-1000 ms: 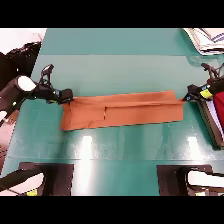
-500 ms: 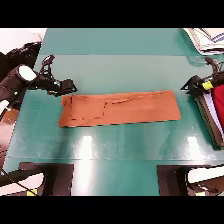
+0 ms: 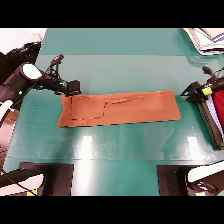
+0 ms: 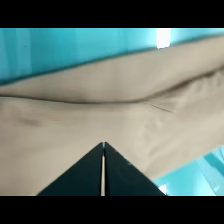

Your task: Fold the shirts.

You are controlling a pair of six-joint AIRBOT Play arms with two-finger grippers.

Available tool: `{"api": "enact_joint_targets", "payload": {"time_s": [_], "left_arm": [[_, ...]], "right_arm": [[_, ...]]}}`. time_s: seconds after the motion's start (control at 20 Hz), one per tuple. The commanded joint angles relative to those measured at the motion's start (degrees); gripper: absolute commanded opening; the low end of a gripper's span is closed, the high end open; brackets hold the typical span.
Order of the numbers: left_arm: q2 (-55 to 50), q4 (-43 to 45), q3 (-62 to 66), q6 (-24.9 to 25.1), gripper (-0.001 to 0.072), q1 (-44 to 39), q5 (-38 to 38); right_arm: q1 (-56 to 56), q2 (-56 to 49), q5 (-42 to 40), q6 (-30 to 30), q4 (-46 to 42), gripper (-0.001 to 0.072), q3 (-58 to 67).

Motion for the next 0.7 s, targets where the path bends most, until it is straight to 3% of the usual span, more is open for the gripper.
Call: {"api": "enact_joint_targets", "payload": {"time_s": [0.0,0.15,0.25,0.3,0.4,0.45,0.65], "left_arm": [[-0.13,-0.52,0.07,0.39,0.0027,-3.63,0.87],[-0.13,-0.52,0.07,0.39,0.0027,-5.79,2.12],[-0.13,-0.55,0.07,-0.04,0.0027,-7.02,4.20],[-0.13,-0.61,0.07,-0.13,0.0026,-7.63,5.68],[-0.87,-1.03,0.26,-1.22,0.0026,-8.66,8.31],[-2.21,-1.33,0.98,-1.29,0.0026,-9.16,8.26],[-12.09,-4.04,7.41,-1.07,0.0026,-12.41,7.69]], "right_arm": [[2.95,-4.11,2.08,-1.01,0.22,0.0574,-0.42],[4.61,-4.55,0.81,-2.25,1.70,0.0573,-4.98],[4.76,-4.52,-0.20,-2.97,3.21,0.0501,-7.89],[4.76,-4.52,-0.50,-3.61,4.63,0.0420,-8.83],[4.76,-4.20,-0.37,-5.99,8.57,0.0115,-10.12],[4.76,-3.54,-0.48,-6.82,10.19,0.0014,-10.62],[4.76,4.09,-1.33,-6.71,11.98,0.0013,-10.88]]}}
